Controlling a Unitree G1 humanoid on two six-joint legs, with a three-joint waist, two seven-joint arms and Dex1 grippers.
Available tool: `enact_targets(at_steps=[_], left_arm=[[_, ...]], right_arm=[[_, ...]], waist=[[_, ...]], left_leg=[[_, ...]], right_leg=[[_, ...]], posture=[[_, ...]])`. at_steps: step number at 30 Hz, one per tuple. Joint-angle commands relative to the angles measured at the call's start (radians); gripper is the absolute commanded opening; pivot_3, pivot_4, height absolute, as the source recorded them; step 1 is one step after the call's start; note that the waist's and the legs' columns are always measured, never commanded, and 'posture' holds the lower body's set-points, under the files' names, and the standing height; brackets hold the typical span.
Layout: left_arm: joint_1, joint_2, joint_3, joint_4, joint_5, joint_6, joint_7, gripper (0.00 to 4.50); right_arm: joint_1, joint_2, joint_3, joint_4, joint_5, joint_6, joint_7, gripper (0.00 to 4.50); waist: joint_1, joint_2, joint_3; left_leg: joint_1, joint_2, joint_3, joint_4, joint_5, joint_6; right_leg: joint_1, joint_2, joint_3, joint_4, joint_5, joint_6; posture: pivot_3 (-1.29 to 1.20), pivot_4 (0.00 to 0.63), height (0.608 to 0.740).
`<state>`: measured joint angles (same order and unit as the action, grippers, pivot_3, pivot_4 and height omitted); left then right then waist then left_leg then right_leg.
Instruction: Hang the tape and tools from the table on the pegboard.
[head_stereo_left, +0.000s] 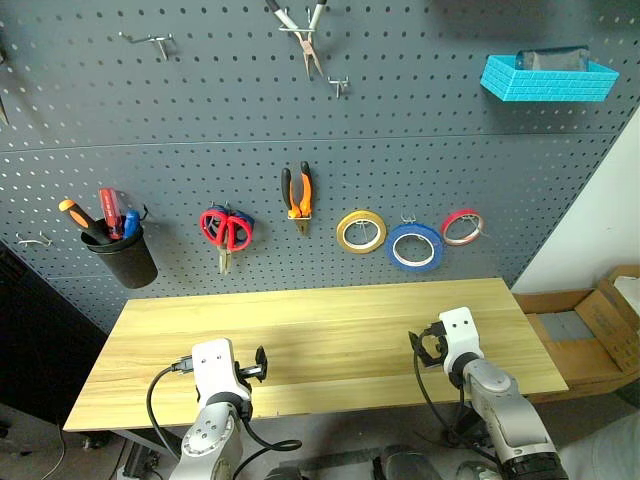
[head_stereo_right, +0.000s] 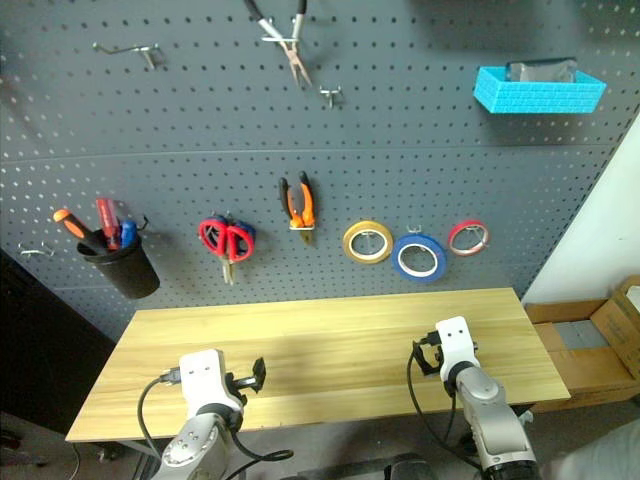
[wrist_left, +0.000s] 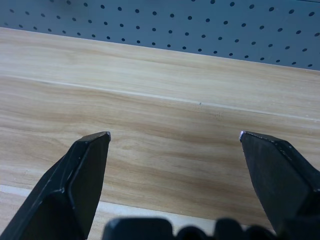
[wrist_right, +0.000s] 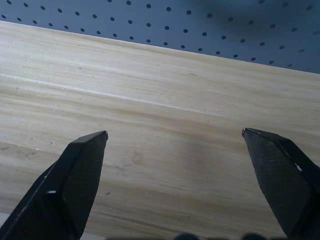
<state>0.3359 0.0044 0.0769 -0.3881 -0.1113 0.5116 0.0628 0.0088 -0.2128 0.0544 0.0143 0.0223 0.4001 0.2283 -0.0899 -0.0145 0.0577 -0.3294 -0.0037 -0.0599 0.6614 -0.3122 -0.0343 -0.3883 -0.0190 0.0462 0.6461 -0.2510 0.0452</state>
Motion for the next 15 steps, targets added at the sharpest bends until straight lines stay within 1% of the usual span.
enact_targets(at_steps=[1, 15], left_arm=[[-0.017, 0.007, 0.003, -0.025, 0.005, -0.017, -0.007, 4.44], [-0.042, 0.009, 0.003, -0.012, 0.016, -0.008, -0.005, 4.44]], right_arm=[[-0.011, 0.006, -0.010, -0.039, 0.000, -0.023, -0.011, 4.50], [-0.022, 0.004, -0.015, -0.031, 0.002, -0.026, -0.017, 4.50]], waist=[[-0.001, 0.000, -0.001], [-0.011, 0.003, -0.010]], left_leg=[[0.000, 0.000, 0.000, 0.000, 0.000, 0.000], [0.000, 0.000, 0.000, 0.000, 0.000, 0.000]], right_leg=[[0.000, 0.000, 0.000, 0.000, 0.000, 0.000], [0.000, 0.000, 0.000, 0.000, 0.000, 0.000]], posture=[[-0.14, 0.000, 0.740], [-0.15, 0.000, 0.740]])
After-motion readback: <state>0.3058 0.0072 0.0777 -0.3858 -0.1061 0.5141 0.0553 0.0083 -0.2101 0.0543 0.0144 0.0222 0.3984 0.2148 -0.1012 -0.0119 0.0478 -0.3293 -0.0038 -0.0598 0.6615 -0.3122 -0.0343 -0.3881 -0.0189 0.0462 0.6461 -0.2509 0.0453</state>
